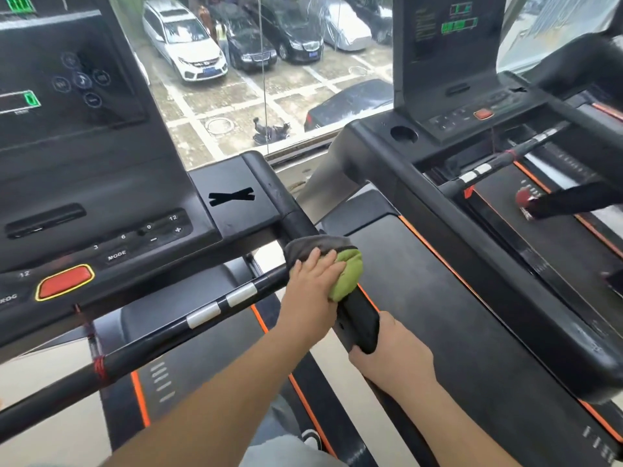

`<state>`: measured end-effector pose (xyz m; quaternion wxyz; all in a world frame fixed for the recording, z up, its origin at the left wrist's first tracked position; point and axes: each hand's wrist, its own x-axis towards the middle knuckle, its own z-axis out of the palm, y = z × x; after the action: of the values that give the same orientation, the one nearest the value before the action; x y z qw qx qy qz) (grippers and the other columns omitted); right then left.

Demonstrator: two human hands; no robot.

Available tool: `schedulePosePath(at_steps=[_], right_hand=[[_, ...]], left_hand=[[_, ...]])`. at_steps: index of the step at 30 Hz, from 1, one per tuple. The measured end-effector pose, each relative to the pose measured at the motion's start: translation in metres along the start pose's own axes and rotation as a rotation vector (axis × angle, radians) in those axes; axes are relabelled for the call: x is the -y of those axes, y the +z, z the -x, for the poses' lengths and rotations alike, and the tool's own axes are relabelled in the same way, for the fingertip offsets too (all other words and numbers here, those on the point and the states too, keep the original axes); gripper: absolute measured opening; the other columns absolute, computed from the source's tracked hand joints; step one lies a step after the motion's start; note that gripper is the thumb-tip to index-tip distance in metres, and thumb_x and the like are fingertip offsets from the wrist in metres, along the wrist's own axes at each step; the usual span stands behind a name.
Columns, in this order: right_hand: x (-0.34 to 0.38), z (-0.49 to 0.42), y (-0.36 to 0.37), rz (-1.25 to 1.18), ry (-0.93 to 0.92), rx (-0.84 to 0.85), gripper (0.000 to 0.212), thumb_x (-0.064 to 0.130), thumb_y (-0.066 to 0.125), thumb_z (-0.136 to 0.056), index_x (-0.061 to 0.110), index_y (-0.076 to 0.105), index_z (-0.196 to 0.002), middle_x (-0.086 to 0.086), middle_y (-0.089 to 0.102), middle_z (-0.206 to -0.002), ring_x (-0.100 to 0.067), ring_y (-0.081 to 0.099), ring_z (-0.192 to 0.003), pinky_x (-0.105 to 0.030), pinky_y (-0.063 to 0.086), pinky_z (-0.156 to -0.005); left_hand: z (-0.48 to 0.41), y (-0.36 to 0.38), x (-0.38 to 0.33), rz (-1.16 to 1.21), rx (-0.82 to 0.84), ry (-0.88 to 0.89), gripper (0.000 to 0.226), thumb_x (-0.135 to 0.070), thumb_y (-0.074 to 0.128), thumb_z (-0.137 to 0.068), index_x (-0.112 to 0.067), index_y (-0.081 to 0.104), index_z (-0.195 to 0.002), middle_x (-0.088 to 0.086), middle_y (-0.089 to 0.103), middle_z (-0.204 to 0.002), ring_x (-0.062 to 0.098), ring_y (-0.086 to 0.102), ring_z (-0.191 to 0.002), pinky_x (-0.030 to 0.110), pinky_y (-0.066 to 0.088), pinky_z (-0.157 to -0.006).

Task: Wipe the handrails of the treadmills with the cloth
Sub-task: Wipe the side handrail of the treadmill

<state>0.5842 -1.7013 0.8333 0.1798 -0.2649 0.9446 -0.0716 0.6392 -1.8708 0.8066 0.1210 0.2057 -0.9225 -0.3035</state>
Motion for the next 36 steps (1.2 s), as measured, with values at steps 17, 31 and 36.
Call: schedulePosePath(at_steps=[17,31,36], right_hand=[[0.034,-0.063,-0.017,-0.297,-0.051,0.174,0.067,0.071,0.074,-0.058,0.039,0.055,-0.113,0.015,0.063,-0.110,-0.011,0.065,-0.098,-0.041,0.059,-0.083],[0.043,-0.098,-0.054,-0.547,-0.079,0.488,0.047,0.009,0.091,-0.067,0.030,0.070,-0.103,0.014,0.077,-0.094,-0.001,0.070,-0.092,-0.010,0.052,-0.071],[0.046,-0.114,-0.062,-0.586,-0.044,0.589,0.096,0.033,0.095,-0.066,0.035,0.049,-0.149,0.011,0.060,-0.143,-0.006,0.055,-0.131,-0.032,0.042,-0.115]], left_hand=[[-0.021,-0.018,0.028,0.115,0.044,-0.003,0.082,-0.011,0.047,-0.071,-0.027,0.048,-0.152,-0.004,0.028,-0.167,0.027,0.009,-0.158,0.041,0.009,-0.126],[0.009,-0.014,0.013,0.140,-0.011,0.040,0.074,-0.012,0.063,-0.074,-0.025,0.053,-0.146,-0.006,0.047,-0.157,0.020,0.041,-0.148,0.036,0.043,-0.115],[0.014,-0.064,0.009,0.541,-0.104,-0.372,0.045,-0.013,0.049,-0.090,-0.044,0.058,-0.122,-0.024,0.067,-0.113,0.004,0.063,-0.105,0.031,0.051,-0.090]])
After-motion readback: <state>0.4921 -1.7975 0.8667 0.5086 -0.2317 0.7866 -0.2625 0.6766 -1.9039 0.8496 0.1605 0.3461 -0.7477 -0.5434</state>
